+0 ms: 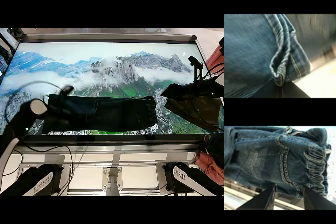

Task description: Fold the clothes and pants, and hang the long-sleeved shirts on hangers.

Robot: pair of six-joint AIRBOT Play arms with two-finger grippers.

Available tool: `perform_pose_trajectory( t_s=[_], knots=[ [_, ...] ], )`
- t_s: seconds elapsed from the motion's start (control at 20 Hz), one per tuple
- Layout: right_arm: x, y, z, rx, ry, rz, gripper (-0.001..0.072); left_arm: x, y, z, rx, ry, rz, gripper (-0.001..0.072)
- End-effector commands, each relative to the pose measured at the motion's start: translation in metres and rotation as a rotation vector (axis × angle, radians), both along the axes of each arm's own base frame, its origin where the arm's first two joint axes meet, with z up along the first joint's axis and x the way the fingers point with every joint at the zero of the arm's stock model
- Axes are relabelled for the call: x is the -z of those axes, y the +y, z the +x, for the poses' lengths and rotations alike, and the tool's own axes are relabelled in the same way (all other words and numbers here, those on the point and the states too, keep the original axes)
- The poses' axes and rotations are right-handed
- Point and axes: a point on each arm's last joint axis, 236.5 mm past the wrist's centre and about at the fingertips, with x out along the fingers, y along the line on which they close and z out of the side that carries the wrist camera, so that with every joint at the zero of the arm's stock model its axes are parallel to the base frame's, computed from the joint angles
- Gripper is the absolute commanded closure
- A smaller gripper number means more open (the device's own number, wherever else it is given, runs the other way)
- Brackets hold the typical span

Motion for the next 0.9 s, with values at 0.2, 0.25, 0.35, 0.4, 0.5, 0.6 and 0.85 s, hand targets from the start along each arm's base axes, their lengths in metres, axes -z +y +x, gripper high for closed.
perform_pose_trajectory(
  t_s=[0.2,0.25,0.35,0.4,0.5,0.6,0.85],
  knots=[
    [-0.001,0.0,0.004,0.005,-0.015,-0.001,0.0325,0.01,-0.06,-0.081,0.223,0.171,-0.137,0.0416],
    [-0.001,0.001,0.003,0.005,-0.014,-0.001,0.0325,0.009,-0.061,-0.078,0.216,0.16,-0.139,0.0397],
    [-0.001,0.001,0.003,0.004,-0.014,0.0,0.0325,0.009,-0.06,-0.068,0.188,0.134,-0.141,0.0393],
    [-0.001,0.001,0.003,0.003,-0.012,0.001,0.0325,0.009,-0.058,-0.06,0.165,0.114,-0.143,0.0359],
    [-0.001,0.002,0.001,-0.002,-0.005,0.002,0.0325,0.004,-0.048,-0.035,0.08,0.047,-0.151,0.0133],
    [-0.001,0.012,-0.003,-0.042,-0.001,0.012,0.0325,-0.007,-0.022,0.001,-0.08,-0.036,-0.162,0.0133],
    [0.011,0.089,-0.007,-0.281,-0.087,-0.004,0.0283,-0.032,0.117,0.057,-0.528,-0.215,-0.082,0.0133]
  ],
)
